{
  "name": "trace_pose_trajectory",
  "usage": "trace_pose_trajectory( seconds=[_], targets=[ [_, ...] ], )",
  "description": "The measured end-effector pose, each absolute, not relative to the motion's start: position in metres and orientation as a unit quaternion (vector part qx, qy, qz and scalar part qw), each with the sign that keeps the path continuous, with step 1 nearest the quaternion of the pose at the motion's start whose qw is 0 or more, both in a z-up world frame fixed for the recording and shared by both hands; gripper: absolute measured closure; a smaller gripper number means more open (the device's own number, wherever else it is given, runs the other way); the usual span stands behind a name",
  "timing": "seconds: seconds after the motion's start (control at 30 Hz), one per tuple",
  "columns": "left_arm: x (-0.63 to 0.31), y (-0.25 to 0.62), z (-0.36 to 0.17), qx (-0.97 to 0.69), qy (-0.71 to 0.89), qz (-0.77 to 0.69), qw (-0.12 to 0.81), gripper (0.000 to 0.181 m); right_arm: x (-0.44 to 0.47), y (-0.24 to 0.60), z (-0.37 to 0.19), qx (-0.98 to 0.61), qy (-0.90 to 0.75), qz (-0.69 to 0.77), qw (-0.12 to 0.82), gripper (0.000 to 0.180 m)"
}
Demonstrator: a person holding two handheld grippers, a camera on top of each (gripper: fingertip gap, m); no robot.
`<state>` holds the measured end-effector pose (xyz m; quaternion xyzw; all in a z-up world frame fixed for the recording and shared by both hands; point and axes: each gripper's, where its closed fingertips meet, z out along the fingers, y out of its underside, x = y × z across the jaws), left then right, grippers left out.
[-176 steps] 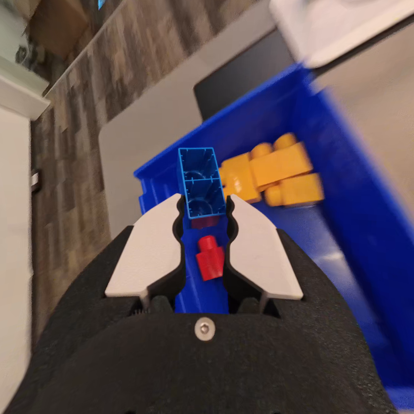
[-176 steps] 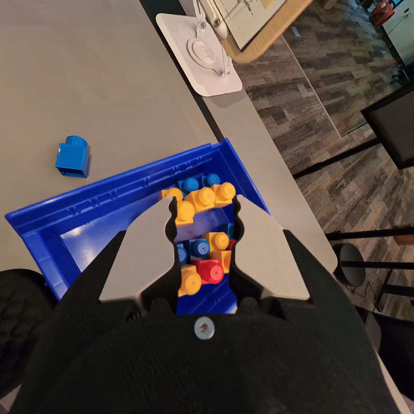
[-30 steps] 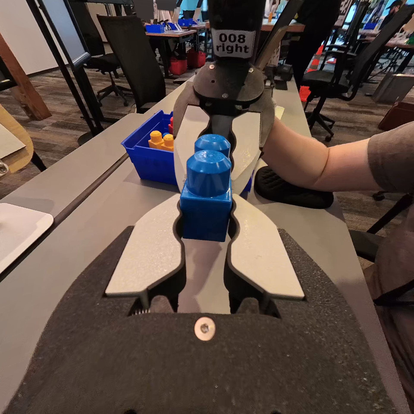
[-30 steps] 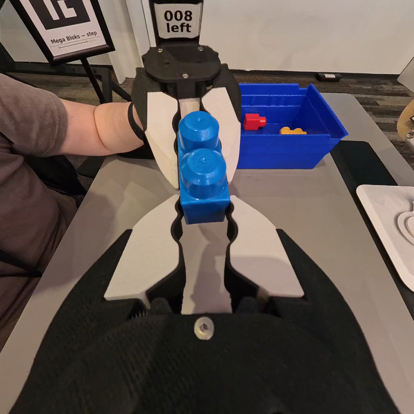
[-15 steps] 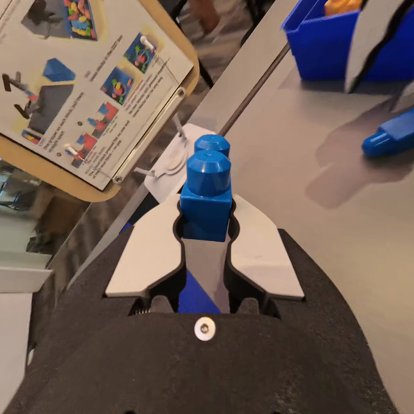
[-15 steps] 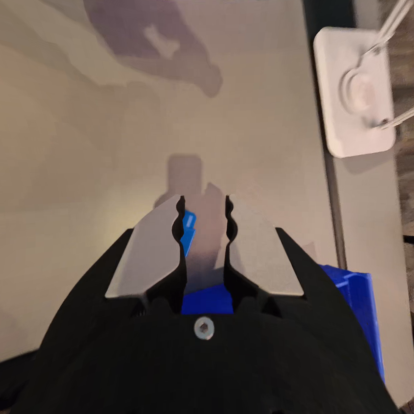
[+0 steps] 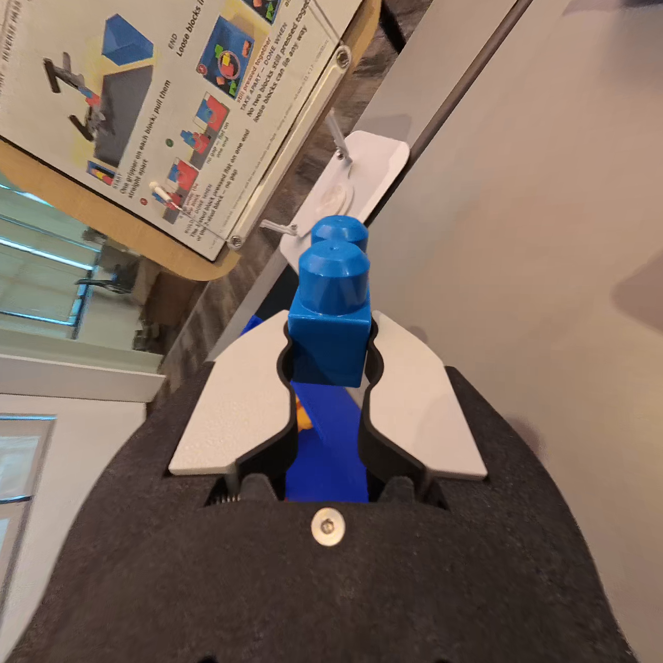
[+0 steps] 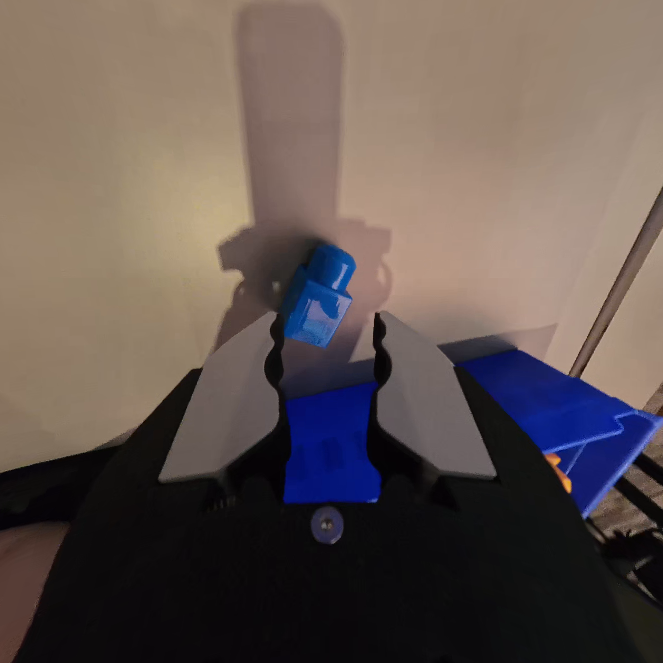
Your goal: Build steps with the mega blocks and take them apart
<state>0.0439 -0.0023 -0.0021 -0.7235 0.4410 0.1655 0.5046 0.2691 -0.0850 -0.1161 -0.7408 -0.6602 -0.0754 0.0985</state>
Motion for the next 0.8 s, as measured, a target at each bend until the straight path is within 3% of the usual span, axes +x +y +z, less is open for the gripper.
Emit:
trace_pose_trajectory(
  seconds=[0.2, 0.4, 0.8],
  targets=[
    [0.065, -0.017, 0.005, -0.757, 0.403, -0.060, 0.511, 0.144, 0.269, -0.078, -0.102, -0.771, -0.621, -0.050, 0.132, 0.127],
    [0.086, -0.038, 0.034, -0.722, 0.350, -0.325, 0.501, 0.144, 0.262, -0.087, -0.116, -0.810, -0.580, -0.009, 0.087, 0.122],
    [0.091, -0.047, 0.044, -0.693, 0.377, -0.327, 0.520, 0.144, 0.280, -0.084, -0.161, -0.857, -0.512, -0.054, -0.014, 0.124]
  ],
)
